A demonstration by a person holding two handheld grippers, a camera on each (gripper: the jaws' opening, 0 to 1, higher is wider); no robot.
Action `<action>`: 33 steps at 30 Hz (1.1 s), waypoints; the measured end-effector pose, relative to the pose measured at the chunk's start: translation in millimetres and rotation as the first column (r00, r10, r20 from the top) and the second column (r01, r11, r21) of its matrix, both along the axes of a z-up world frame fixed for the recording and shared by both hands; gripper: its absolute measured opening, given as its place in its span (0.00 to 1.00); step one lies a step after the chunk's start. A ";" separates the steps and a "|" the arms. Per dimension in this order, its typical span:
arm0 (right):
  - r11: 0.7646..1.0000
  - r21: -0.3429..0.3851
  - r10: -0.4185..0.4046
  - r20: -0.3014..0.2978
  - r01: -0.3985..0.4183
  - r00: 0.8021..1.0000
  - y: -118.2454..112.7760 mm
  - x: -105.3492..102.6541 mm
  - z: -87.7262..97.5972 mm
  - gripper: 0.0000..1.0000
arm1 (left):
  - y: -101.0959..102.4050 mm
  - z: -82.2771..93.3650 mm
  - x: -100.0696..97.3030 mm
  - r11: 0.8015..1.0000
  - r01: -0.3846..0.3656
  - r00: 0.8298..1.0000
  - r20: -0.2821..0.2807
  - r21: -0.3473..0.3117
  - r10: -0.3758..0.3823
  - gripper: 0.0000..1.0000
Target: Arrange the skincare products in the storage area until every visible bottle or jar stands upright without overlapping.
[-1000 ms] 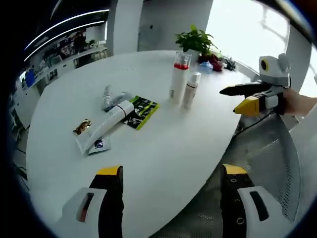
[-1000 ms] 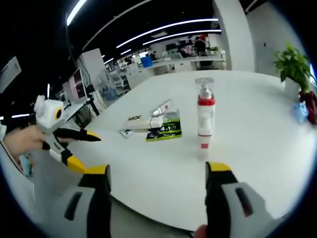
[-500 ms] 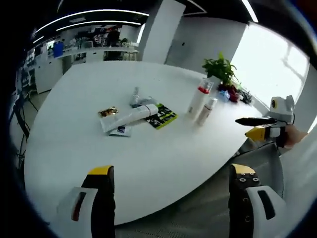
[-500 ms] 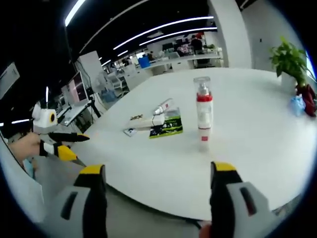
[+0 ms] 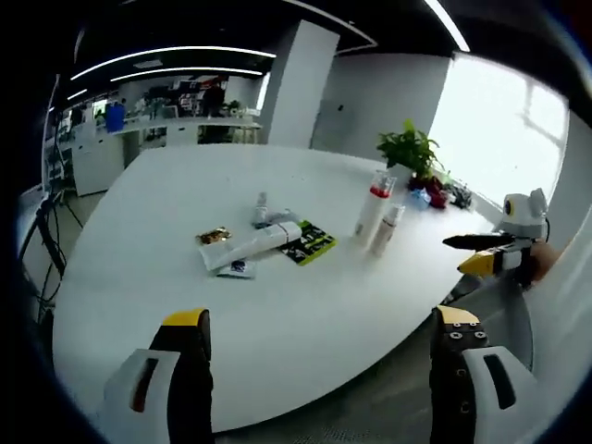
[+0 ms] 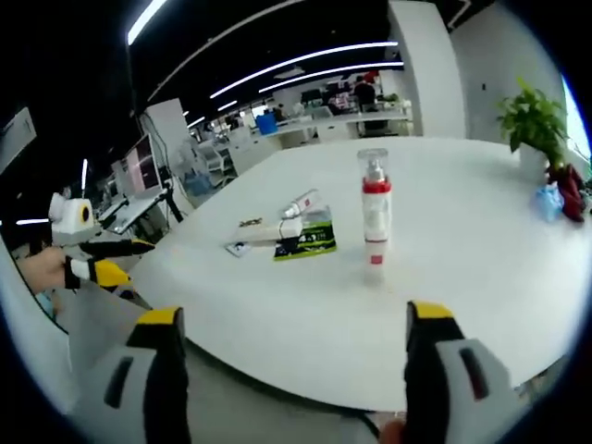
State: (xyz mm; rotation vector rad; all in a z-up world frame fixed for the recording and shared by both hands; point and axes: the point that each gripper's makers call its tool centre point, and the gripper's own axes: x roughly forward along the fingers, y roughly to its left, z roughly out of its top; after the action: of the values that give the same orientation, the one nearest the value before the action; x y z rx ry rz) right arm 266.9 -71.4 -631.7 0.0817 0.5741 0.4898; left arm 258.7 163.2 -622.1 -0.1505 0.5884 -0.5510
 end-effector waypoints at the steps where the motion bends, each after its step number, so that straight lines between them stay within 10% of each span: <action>1: 1.000 -0.003 0.003 0.000 -0.003 1.000 0.0 -0.5 -0.2 1.00 | 0.7 0.1 0.5 1.000 -0.004 1.000 0.002 -0.004 0.004 0.97; 33: 0.968 -0.129 0.208 -0.057 -0.214 0.976 30.2 6.3 -10.7 0.94 | 4.1 6.6 2.8 1.000 -0.006 0.998 0.067 -0.025 0.007 0.95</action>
State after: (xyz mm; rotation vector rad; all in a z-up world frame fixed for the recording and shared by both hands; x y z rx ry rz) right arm 273.2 -41.2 -642.4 -0.0990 0.6607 0.6563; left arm 261.5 167.3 -615.5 -0.1567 0.5157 -0.5551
